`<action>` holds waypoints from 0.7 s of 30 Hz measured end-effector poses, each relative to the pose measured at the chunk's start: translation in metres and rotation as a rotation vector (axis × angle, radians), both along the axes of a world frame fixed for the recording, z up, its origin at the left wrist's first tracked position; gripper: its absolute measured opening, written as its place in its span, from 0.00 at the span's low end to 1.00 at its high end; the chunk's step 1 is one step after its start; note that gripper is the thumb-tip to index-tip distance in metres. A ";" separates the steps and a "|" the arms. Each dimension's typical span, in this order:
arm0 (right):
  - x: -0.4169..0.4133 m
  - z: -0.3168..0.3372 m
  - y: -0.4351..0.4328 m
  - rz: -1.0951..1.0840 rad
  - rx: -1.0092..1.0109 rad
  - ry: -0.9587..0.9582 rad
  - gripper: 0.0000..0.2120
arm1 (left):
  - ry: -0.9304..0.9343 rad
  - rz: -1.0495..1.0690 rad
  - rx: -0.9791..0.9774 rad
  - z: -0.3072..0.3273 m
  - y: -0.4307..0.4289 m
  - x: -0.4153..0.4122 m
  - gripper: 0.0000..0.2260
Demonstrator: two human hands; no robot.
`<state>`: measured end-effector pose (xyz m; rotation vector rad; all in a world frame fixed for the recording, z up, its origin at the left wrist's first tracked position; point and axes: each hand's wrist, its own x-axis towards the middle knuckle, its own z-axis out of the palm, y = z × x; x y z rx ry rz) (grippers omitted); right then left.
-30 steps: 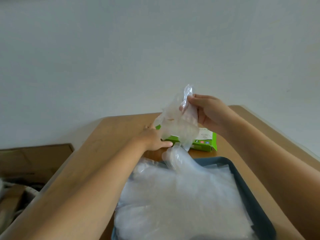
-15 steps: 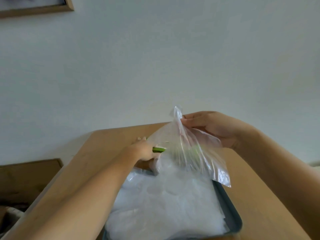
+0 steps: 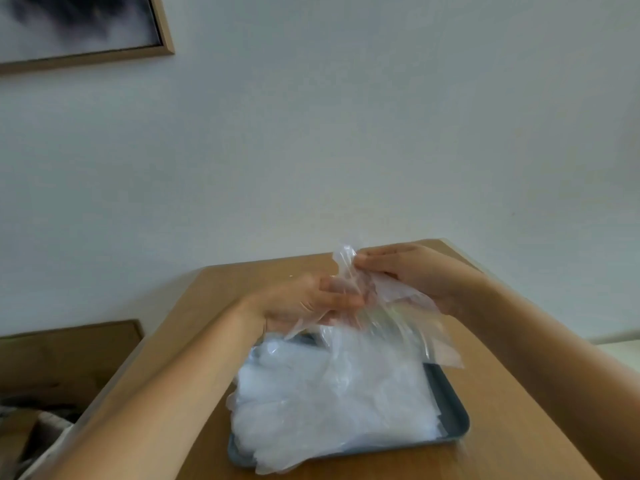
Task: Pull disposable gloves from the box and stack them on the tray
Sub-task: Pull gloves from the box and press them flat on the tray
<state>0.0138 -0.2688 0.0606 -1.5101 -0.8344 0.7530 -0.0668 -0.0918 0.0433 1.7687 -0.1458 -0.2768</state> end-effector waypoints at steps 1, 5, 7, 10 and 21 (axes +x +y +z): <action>-0.001 0.000 -0.001 -0.071 -0.018 0.004 0.17 | 0.025 0.076 0.008 0.000 -0.001 -0.004 0.06; -0.014 0.000 -0.014 -0.018 -0.188 -0.189 0.18 | 0.169 0.192 -0.033 -0.002 0.007 -0.020 0.18; -0.018 -0.007 -0.015 -0.031 -0.243 -0.185 0.25 | 0.194 0.212 -0.020 0.001 0.013 -0.026 0.11; -0.025 -0.027 -0.007 -0.133 -0.191 -0.105 0.17 | 0.242 0.190 0.068 0.006 0.022 -0.034 0.07; -0.011 -0.098 -0.007 -0.340 -0.422 -0.626 0.10 | 0.377 0.368 0.930 -0.020 0.061 -0.040 0.11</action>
